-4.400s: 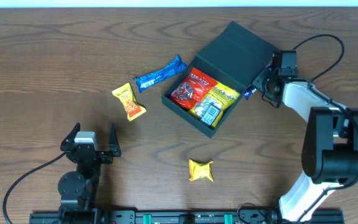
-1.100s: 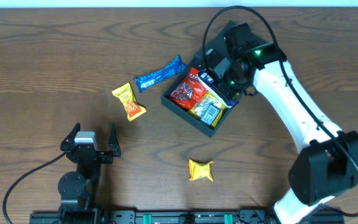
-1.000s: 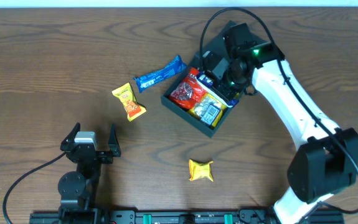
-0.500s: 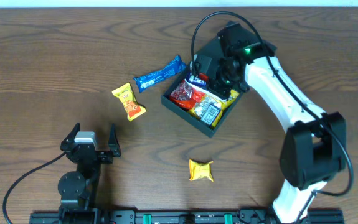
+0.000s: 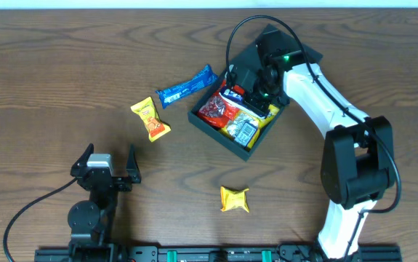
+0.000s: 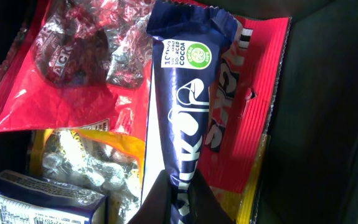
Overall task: Pack container
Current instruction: 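Open the right gripper to release the blue bar in the box, then move the right gripper down to the small yellow packet on the table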
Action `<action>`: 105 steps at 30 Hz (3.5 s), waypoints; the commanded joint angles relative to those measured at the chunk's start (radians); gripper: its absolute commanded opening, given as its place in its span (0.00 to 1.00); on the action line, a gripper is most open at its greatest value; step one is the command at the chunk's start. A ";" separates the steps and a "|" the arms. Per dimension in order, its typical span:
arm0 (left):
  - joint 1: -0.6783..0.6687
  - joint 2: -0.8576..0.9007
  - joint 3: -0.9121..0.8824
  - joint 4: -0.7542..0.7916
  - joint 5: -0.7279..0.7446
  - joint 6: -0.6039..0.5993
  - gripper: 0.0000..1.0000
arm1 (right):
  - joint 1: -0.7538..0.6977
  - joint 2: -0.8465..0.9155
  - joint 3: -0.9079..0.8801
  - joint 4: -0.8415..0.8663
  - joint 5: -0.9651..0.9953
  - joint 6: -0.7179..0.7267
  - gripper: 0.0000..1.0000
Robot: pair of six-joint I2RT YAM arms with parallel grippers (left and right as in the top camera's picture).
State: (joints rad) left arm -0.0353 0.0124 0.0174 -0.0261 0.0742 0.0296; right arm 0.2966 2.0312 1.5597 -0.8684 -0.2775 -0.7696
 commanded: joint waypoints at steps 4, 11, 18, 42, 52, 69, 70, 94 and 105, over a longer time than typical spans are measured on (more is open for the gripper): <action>0.002 -0.002 -0.013 -0.044 0.011 0.000 0.95 | -0.009 0.012 -0.006 -0.007 -0.031 0.025 0.01; 0.002 -0.002 -0.013 -0.044 0.011 0.000 0.95 | -0.009 0.013 -0.011 -0.006 -0.041 0.066 0.01; 0.002 -0.002 -0.013 -0.044 0.011 0.000 0.95 | -0.009 0.013 -0.052 0.009 -0.041 0.023 0.01; 0.002 -0.002 -0.013 -0.044 0.011 0.000 0.95 | 0.035 -0.157 -0.043 -0.018 -0.028 0.105 0.39; 0.002 -0.002 -0.013 -0.044 0.011 0.000 0.95 | 0.141 -0.296 -0.043 -0.108 0.048 0.341 0.02; 0.002 -0.002 -0.013 -0.044 0.011 0.000 0.95 | 0.510 -0.419 -0.104 -0.335 0.431 0.729 0.54; 0.002 -0.002 -0.013 -0.044 0.011 0.000 0.95 | 0.529 -0.431 -0.130 -0.336 0.455 0.785 0.61; 0.002 -0.002 -0.013 -0.044 0.011 0.000 0.95 | 0.659 -0.716 -0.609 -0.013 0.117 0.373 0.97; 0.002 -0.002 -0.013 -0.044 0.011 0.000 0.95 | 0.414 -0.557 -0.605 -0.102 -0.023 0.088 0.85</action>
State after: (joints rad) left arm -0.0353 0.0124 0.0174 -0.0261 0.0742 0.0296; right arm 0.7277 1.4414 0.9527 -0.9630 -0.2459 -0.6079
